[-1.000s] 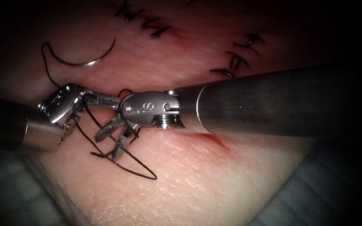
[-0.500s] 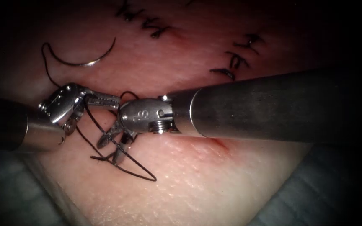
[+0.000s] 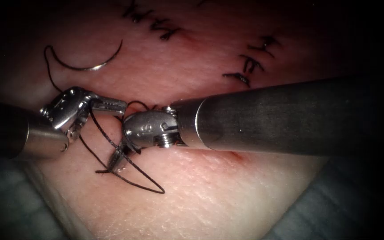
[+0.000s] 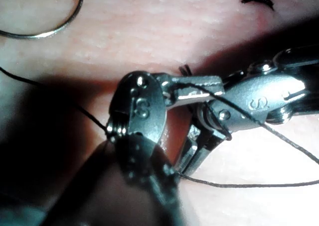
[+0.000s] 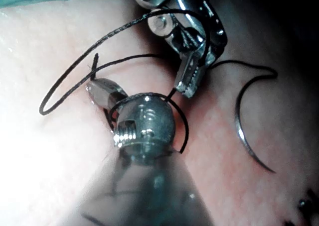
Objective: Wound Closure
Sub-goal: Grasp the suture tail with the right tool, then tie the knot by pulling down with the left arm and up with the right arm
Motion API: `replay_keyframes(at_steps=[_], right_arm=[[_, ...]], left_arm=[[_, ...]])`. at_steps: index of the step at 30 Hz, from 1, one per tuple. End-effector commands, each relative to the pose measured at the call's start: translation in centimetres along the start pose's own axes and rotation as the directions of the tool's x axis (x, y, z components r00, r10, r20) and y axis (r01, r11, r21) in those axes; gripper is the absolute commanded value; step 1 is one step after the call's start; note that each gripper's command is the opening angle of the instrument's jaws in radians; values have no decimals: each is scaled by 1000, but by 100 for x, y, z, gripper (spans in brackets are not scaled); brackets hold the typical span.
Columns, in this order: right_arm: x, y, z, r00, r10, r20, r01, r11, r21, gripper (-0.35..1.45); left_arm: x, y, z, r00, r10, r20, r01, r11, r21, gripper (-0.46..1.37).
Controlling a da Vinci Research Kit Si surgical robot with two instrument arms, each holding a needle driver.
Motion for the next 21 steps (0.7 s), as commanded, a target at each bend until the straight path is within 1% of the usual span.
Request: replay_keyframes(at_steps=[1, 4, 5, 7, 8, 10, 12, 16, 18, 21], right_arm=[[-2, -1, -2, 1000, 0, -12, -1, 1000, -11, -35], [-8, -2, -8, 999, -1, -36, -1, 999, -52, -35], [-12, -3, -13, 998, -2, -63, -3, 997, -82, -35], [-16, -4, -20, 995, -2, -95, -10, 993, -119, -35], [-19, -5, -26, 992, 1, -127, -20, 989, -146, -35], [-22, -5, -31, 990, -1, -144, -23, 986, -165, -35], [-27, -5, -42, 984, 7, -176, -43, 979, -200, -35], [-33, -3, -53, 978, 29, -206, -76, 971, -227, -35], [-38, -3, -59, 969, 40, -242, -100, 964, -245, -35], [-42, -3, -62, 962, 41, -268, -111, 962, -249, -35]], left_arm=[[0, 1, -1, 1000, 0, 0, 0, 1000, -12, -35], [-1, 3, -6, 1000, 1, 2, 0, 1000, -16, -35], [-1, 4, -10, 1000, 1, 3, -1, 1000, -22, -35], [-2, 7, -16, 1000, 1, 4, -1, 1000, -21, -35], [-3, 9, -20, 1000, 1, 5, -1, 1000, -18, -35], [-4, 10, -23, 1000, 1, 5, -1, 1000, -17, -35], [-6, 15, -28, 1000, 3, 7, -3, 1000, -17, -35], [-11, 21, -28, 1000, 6, 8, -6, 1000, -18, -35], [-13, 26, -26, 1000, 8, 8, -7, 1000, -18, -35], [-14, 30, -24, 1000, 8, 8, -8, 1000, -15, -35]])
